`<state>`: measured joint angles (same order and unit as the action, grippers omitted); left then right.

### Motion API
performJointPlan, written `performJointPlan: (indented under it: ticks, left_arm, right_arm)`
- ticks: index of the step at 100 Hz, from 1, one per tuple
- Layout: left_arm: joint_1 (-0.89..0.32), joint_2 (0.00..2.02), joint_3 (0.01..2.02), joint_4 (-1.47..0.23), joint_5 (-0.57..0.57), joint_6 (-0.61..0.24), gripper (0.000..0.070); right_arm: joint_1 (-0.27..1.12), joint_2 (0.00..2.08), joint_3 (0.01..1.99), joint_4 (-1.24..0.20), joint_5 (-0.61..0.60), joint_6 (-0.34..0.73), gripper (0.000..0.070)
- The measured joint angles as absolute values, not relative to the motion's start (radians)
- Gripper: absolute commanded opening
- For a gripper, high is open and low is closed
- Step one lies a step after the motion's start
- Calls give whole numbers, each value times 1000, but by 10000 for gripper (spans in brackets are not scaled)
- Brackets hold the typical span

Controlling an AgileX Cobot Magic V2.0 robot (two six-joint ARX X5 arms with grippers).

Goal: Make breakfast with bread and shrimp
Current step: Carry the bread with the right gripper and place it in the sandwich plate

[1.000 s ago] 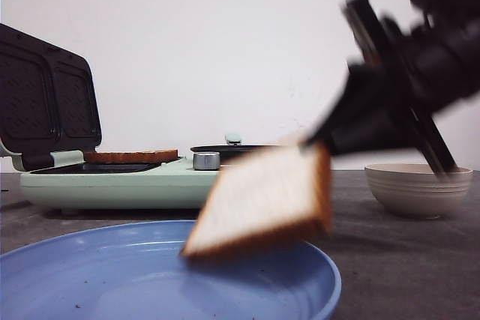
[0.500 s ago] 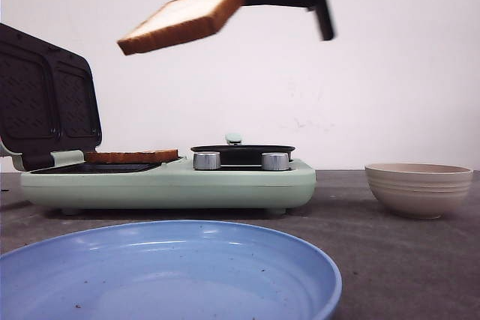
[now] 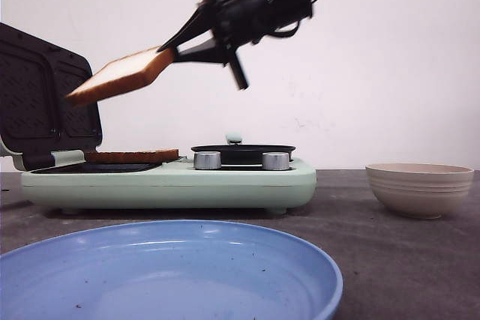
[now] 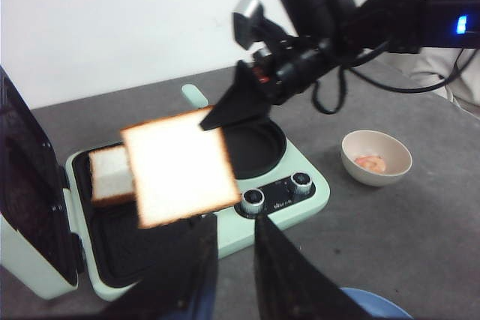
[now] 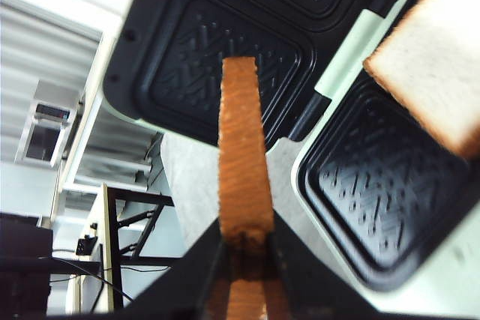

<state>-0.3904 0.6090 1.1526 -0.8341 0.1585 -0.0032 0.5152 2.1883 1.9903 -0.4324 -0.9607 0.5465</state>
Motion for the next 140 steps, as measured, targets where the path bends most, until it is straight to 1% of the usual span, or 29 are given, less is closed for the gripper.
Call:
performJointPlan:
  ticks: [20,45,61,64,66,69,70,71,76,78,80,93,104,116,124,132,134,136,138,140]
  left_arm:
    - [-390,609,1153,-834,159,-4,5]
    - [-390,609,1153,-842,159,-4,5]
    - [-390,609,1153,-859,159,-4,5]
    - [-390,609,1153,-859,159,-4,5]
    - [-390,609,1153,-859,159,-4,5]
    - [-390,609,1153,-859,159,-4,5]
    - [-390,609,1153,-859,159,-4,5]
    - [-390,609,1153,-859,159,-4,5]
    - [-390,609,1153,-860,159,-4,5]
    - [-390,609,1153,-860,159,-4,5]
    - [-390,609,1153,-860,159,-4,5]
    - [-390,609,1153,-866,159,-4,5]
    - [-390,609,1153,-869,159,-4,5]
    - [-390,609,1153,-873,159,-4,5]
    - [-390,609,1153,-876,159,-4,5]
    - [-390,609,1153,-876,159,-8,5]
    - [-390,609,1153,-876,159,-9,5]
    - [-390,609,1153,-876,159,-10,5]
    - [-390,609,1153,-876,159,-10,5]
    - [-390,609,1153,-876,159,-10,5]
  right_arm:
    - [551,2276,2003,-419,-886,538,0]
    - [569,2316,2003,-406,-876,522,0]
    - [570,2316,2003,-405,-834,509,3]
    - [571,2316,2003,-403,-834,504,37]
    - [571,2316,2003,-402,-834,501,83]
    - [572,2316,2003,-401,-833,497,174]
    - [572,2316,2003,-400,-833,495,226]
    - [572,2316,2003,-400,-833,494,241]
    - [574,2316,2003,-400,-825,489,412]
    - [575,2316,2003,-400,-820,487,462]
    - [575,2316,2003,-400,-816,486,495]
    - [574,2317,2003,-405,-807,483,504]
    - [564,2317,2006,-419,-780,474,556]
    - [546,2320,2063,-534,-746,439,562]
    - [528,2320,2135,-625,-682,390,562]
    - [508,2320,2210,-684,-614,338,559]
    - [505,2320,2228,-696,-598,329,544]
    - [501,2320,2246,-707,-587,320,510]
    - [496,2320,2264,-720,-578,315,451]
    - [490,2320,2281,-733,-574,310,371]
